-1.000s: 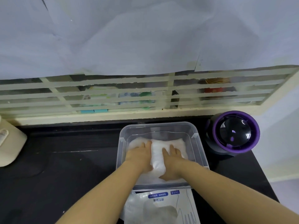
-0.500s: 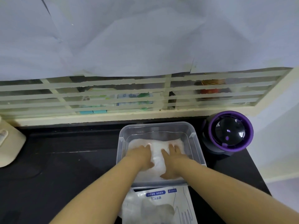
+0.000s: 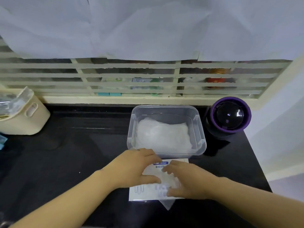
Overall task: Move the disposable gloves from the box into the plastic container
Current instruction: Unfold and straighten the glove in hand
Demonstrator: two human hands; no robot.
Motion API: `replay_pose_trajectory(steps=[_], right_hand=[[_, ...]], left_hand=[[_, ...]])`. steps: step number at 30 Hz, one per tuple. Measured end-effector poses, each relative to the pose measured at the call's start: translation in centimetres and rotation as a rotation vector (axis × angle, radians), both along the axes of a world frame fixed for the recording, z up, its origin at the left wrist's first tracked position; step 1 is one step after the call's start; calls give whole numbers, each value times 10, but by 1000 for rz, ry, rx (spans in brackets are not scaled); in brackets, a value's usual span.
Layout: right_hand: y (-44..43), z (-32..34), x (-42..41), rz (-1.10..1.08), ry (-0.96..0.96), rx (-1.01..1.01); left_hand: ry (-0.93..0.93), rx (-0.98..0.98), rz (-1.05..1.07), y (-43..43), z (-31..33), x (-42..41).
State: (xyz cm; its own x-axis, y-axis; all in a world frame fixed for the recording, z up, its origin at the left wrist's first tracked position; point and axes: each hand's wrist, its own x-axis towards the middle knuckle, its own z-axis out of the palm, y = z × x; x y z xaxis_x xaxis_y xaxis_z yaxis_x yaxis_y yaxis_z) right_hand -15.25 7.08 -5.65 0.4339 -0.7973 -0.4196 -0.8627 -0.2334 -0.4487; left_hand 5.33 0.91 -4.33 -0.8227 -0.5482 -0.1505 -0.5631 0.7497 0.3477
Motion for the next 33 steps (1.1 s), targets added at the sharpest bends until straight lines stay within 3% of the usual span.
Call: replay_pose_trajectory(steps=[8,10,15,19,24,33], right_hand=[[5,-25,12,-210,-8,-65],[6,-12,8,-296,-147,-23],[-3,50,-13,-407,-385,-12],[-22,79,-24,-612,-606,-86],[-32,84,-37,-833,-779,-111],[-38,93,-44,-945,-956,-40]], left_hand=[[-250,-137,87,15,-14,-2],[-140,-69,171,16,-3,-2],[356,159,477,8,40,10],[559,225,655,-7,61,11],[645,249,691,-18,76,16],[576,138,850,-29,86,28]])
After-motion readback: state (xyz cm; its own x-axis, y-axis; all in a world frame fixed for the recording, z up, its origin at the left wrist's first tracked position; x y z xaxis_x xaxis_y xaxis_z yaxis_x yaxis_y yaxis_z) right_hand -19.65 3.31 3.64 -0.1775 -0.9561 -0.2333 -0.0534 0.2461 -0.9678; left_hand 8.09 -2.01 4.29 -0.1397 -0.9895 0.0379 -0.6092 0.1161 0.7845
